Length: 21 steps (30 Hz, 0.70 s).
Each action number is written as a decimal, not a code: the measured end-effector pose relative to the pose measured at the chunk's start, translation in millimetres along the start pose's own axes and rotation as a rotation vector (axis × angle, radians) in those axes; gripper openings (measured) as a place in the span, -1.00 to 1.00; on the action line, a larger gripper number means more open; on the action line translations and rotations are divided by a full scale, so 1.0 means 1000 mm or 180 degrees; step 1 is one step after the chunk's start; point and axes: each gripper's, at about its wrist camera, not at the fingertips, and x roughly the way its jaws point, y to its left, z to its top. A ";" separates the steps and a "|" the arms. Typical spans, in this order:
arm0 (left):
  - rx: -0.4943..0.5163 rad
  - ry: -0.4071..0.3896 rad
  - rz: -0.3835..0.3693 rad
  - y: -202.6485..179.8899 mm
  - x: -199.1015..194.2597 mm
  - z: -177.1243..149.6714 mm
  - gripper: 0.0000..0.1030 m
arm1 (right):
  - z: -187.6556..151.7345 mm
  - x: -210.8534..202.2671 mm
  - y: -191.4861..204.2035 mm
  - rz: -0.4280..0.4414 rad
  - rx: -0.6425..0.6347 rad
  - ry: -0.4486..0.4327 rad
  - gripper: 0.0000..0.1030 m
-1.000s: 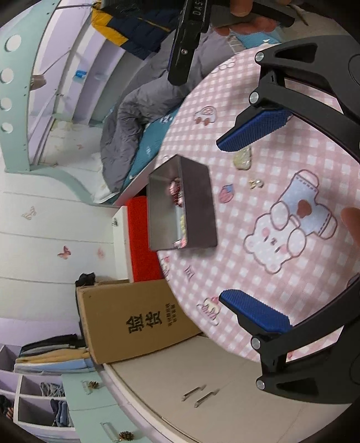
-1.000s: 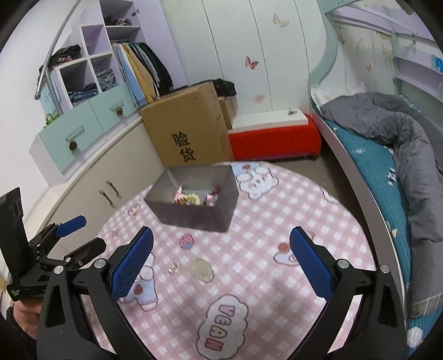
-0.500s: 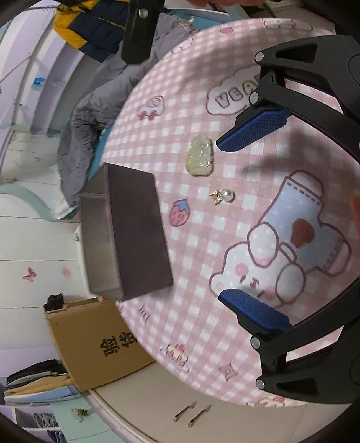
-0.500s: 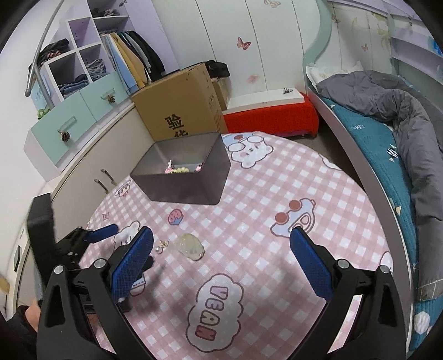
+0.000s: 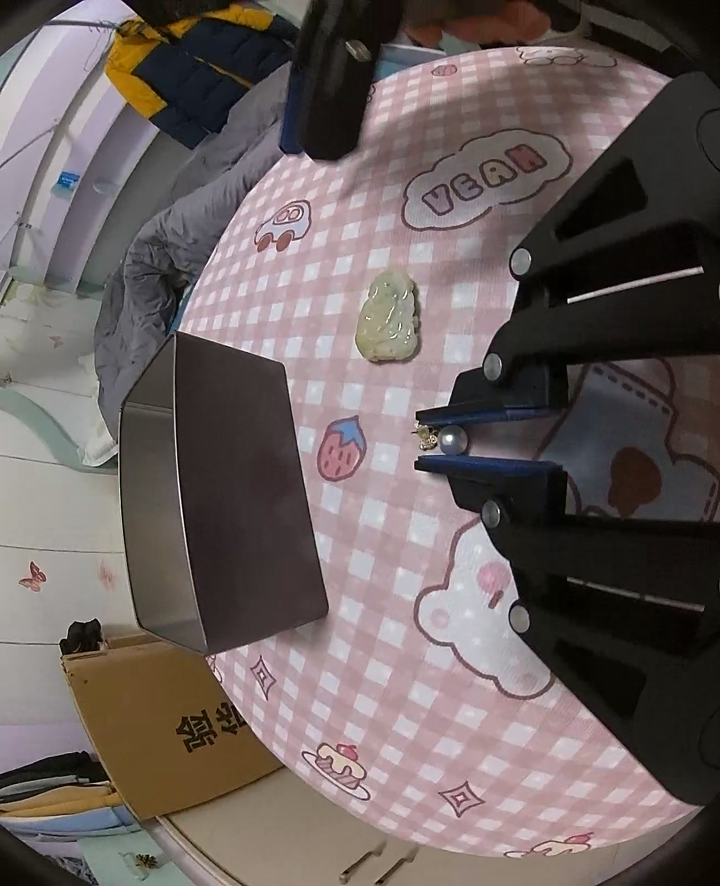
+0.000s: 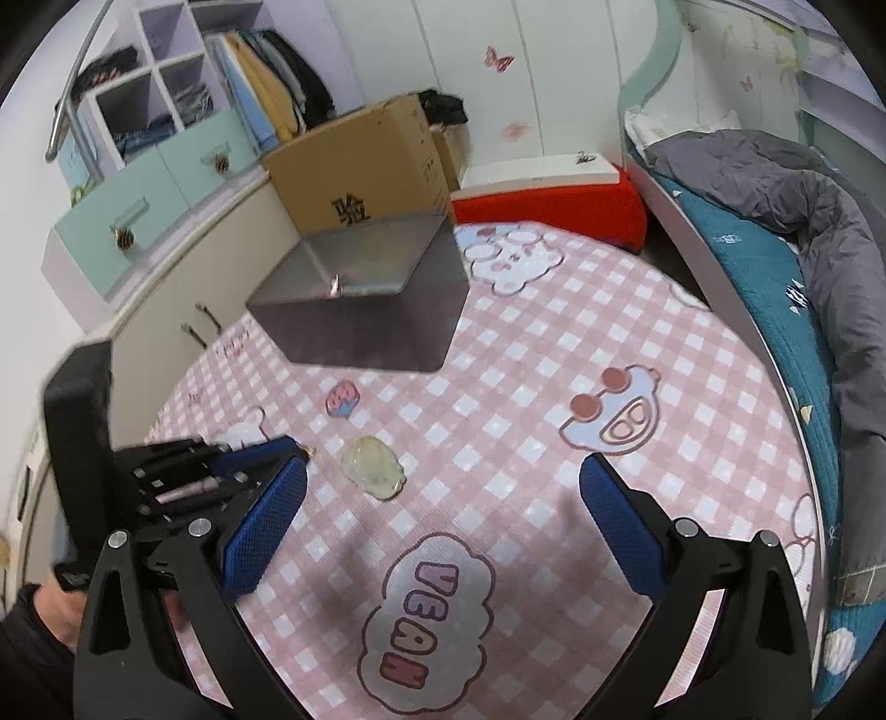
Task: Organize jewelry
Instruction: 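Grasp the pearl earring with the left tool while the right tool grasps the pale jade piece, then carry the earring and jade piece into the grey box and open both tools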
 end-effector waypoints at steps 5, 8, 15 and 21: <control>-0.0112 -0.0066 -0.0050 0.014 -0.011 -0.007 -0.80 | -0.004 0.021 0.014 0.0024 -0.0245 0.0123 0.84; -0.0206 -0.0088 -0.0026 0.023 -0.018 -0.009 -0.80 | -0.004 0.034 0.027 0.0018 -0.0462 0.0163 0.75; -0.0402 -0.0182 0.0046 0.041 -0.037 -0.013 -0.80 | -0.017 0.064 0.052 -0.0195 -0.0955 0.0239 0.07; -0.0461 -0.0240 0.0066 0.046 -0.045 -0.012 -0.79 | -0.018 0.056 0.051 0.0046 -0.0890 0.0273 -0.50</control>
